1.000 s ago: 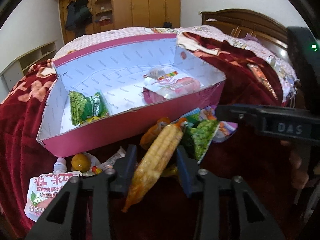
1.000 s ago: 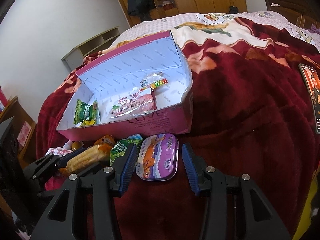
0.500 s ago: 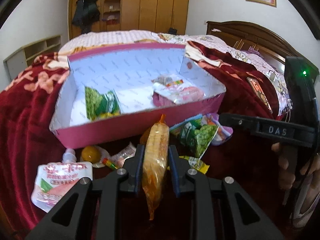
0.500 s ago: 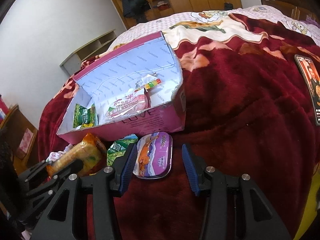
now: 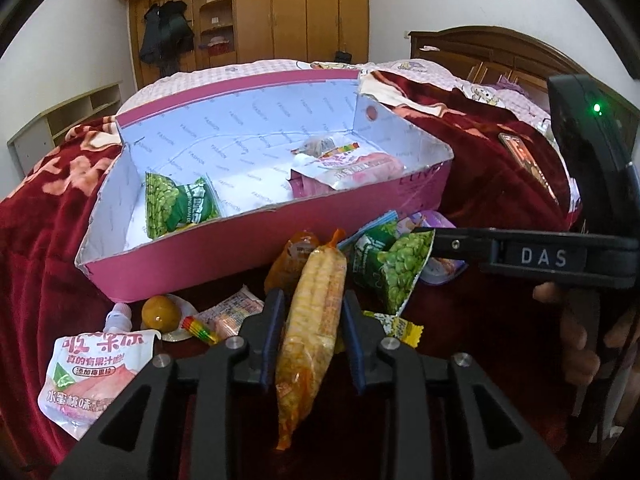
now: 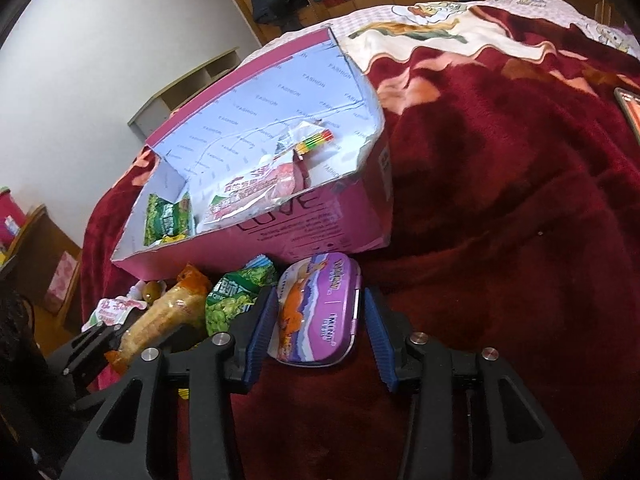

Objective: Organize snacks
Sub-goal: 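Grasp the purple oval tin with the right tool while the left lifts the corn snack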

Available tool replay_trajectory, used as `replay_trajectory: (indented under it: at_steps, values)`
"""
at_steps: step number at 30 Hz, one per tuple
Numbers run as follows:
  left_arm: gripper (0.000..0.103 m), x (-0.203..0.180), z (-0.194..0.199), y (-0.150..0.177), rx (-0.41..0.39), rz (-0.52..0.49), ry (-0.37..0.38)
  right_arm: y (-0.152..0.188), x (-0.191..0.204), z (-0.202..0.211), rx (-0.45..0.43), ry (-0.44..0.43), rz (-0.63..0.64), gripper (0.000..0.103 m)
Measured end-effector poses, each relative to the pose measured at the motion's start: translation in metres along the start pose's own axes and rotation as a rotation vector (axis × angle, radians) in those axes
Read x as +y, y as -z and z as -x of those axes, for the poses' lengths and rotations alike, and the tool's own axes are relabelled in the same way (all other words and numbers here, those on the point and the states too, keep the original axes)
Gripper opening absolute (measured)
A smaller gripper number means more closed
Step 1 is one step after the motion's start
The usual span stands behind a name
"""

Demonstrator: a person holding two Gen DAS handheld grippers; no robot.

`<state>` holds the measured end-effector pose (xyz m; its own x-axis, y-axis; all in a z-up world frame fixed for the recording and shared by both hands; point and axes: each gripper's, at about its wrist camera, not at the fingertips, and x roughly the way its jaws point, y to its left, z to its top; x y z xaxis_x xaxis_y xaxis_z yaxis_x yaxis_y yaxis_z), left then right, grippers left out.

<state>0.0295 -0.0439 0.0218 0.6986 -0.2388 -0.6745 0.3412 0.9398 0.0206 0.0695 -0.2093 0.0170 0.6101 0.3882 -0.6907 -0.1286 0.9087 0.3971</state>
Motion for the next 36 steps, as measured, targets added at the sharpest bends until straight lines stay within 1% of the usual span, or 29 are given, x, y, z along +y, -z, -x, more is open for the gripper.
replay_trajectory:
  at_steps: [3, 5, 7, 10, 12, 14, 20, 24, 28, 32, 36]
  values:
    - [0.031, 0.003, -0.003, -0.001, 0.009, 0.017, 0.010, 0.002, 0.004, 0.000, -0.009, 0.003, 0.015, 0.044]
    - [0.031, 0.005, -0.004, -0.001, 0.014, 0.030, 0.023, 0.003, 0.006, 0.001, -0.018, 0.006, 0.025, 0.041]
    - [0.031, 0.007, -0.005, -0.001, 0.015, 0.039, 0.034, 0.005, 0.006, 0.002, -0.028, -0.005, 0.019, 0.041]
    - [0.031, 0.007, -0.003, -0.001, 0.006, 0.035, 0.036, 0.007, 0.006, 0.006, -0.052, -0.020, 0.008, 0.037]
    - [0.031, 0.007, -0.003, 0.000, 0.005, 0.035, 0.036, 0.008, 0.004, 0.010, -0.072, -0.031, -0.003, 0.029]
    - [0.031, 0.008, -0.002, 0.000, 0.003, 0.040, 0.041, 0.009, 0.002, 0.015, -0.092, -0.053, -0.018, 0.026]
    - [0.027, 0.011, 0.003, 0.001, -0.005, 0.056, 0.056, 0.011, 0.006, 0.022, -0.127, -0.053, 0.000, 0.023]
    - [0.026, 0.015, 0.010, 0.000, -0.024, 0.080, 0.067, 0.014, 0.014, 0.032, -0.167, -0.035, 0.047, 0.021]
    - [0.026, 0.014, 0.020, -0.002, -0.053, 0.087, 0.085, 0.014, 0.021, 0.036, -0.187, -0.025, 0.085, 0.020]
    - [0.026, 0.010, 0.034, -0.005, -0.101, 0.071, 0.072, 0.015, 0.026, 0.043, -0.220, -0.015, 0.111, 0.020]
    - [0.026, 0.013, 0.042, -0.009, -0.125, 0.078, 0.062, 0.016, 0.034, 0.052, -0.262, -0.004, 0.142, 0.020]
